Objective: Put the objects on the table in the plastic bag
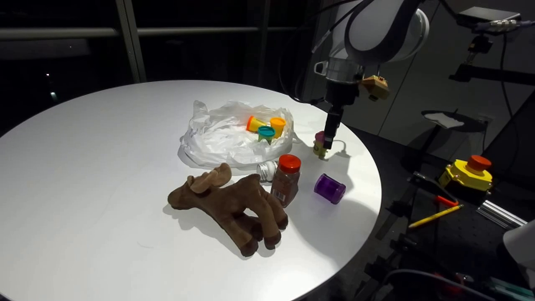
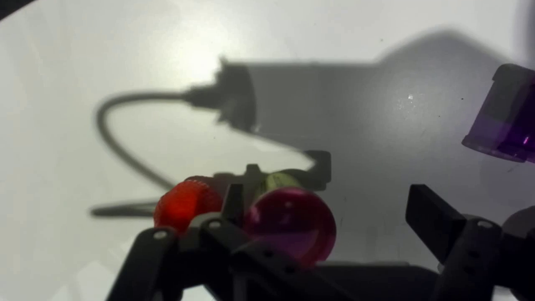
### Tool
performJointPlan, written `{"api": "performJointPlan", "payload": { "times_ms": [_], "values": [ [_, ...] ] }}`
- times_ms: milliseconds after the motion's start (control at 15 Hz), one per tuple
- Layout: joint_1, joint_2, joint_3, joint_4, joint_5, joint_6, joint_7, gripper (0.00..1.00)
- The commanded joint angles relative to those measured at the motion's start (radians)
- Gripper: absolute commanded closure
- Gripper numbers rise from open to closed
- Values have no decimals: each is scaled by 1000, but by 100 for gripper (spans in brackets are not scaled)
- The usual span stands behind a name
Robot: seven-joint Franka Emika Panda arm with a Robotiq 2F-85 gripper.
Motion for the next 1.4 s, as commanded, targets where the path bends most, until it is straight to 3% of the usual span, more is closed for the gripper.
{"api": "performJointPlan", "payload": {
  "times_ms": [0,267,333,467,800,1067,1333],
  "values": [
    [-35,9,32,14,34,44,-39,0],
    [-40,20,28,20,15,68,-26,0],
    [-38,25,24,22,6,73,-21,25],
    [-39,31,25,20,3,81,-21,33],
    [-37,34,22,16,-12,114,-11,76],
    [-17,-43,18,16,-34,120,12,77],
    [54,-118,13,85,-84,32,73,77]
  ]
}}
